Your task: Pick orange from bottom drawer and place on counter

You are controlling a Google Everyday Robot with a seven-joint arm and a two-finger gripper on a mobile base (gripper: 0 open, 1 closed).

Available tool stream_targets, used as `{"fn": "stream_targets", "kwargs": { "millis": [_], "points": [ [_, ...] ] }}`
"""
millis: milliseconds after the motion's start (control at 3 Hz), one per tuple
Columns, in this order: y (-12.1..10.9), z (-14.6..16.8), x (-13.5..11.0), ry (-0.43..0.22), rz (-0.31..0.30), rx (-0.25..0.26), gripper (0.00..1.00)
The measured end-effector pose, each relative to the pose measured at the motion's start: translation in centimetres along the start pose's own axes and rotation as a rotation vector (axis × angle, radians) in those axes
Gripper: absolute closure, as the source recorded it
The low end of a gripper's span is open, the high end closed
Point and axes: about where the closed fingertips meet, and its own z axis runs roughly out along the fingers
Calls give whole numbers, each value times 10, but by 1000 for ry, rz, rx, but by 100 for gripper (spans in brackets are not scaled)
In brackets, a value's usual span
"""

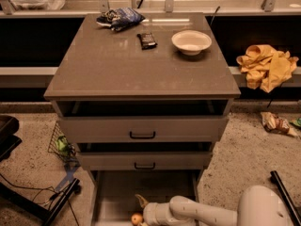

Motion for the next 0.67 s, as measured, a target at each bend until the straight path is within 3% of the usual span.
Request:
{"fn": "stream_targets", "kwargs": {
  "millis": [333,667],
  "points": [
    [-2,26,12,-2,-7,-25,0],
    [-1,31,41,63,-21,-34,2]
  ]
}}
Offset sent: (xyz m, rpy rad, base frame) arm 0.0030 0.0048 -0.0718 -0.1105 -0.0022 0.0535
